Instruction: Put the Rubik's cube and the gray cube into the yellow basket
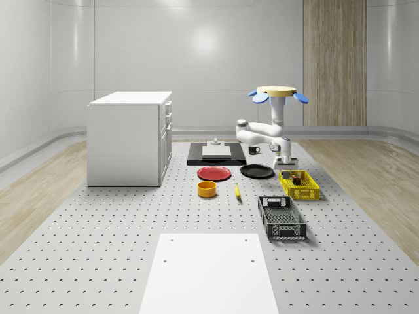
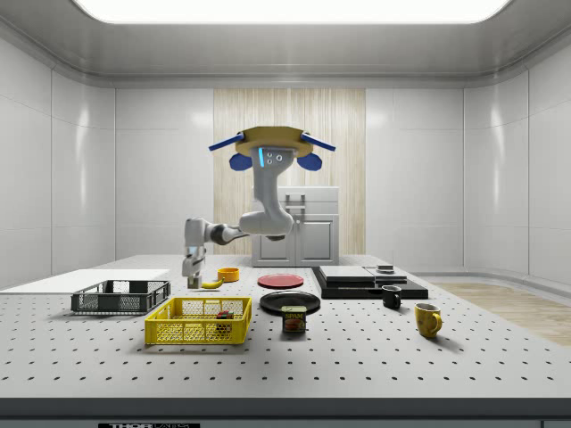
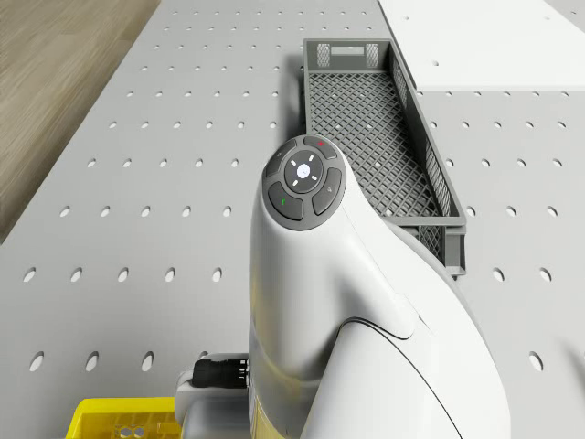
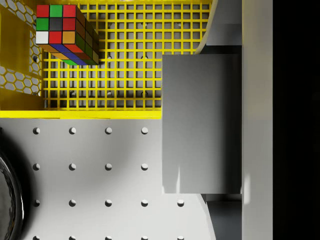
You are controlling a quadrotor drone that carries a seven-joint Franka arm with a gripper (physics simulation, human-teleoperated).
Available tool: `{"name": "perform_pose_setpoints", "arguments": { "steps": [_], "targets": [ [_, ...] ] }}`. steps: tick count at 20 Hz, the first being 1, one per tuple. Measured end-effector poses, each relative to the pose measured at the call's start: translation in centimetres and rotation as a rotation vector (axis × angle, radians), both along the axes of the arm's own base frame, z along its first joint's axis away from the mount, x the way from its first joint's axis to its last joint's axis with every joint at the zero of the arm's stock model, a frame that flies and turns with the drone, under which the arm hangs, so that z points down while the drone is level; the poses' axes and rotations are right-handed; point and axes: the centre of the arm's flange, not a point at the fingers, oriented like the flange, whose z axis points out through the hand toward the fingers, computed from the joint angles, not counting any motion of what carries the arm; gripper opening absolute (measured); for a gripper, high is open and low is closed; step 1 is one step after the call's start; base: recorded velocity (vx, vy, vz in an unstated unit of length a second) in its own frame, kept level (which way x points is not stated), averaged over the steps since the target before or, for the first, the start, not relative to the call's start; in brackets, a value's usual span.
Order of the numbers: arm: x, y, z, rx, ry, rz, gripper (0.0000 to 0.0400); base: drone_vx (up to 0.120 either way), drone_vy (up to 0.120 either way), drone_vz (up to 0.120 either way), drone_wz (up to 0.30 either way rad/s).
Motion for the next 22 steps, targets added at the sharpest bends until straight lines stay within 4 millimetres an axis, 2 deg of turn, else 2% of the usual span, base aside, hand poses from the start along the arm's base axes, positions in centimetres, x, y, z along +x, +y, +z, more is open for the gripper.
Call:
{"name": "perform_pose_setpoints", "arguments": {
  "steps": [5, 9, 20, 22],
  "targets": [
    [0.0, 0.0, 0.0, 0.0, 0.0, 0.0, 0.025, 0.0, 0.12, 0.0, 0.0],
    [0.0, 0.0, 0.0, 0.0, 0.0, 0.0, 0.025, 0.0, 0.12, -0.06, 0.0],
    [0.0, 0.0, 0.0, 0.0, 0.0, 0.0, 0.025, 0.0, 0.12, -0.12, 0.0],
    [0.0, 0.0, 0.0, 0.0, 0.0, 0.0, 0.025, 0.0, 0.0, 0.0, 0.0]
  ]
}}
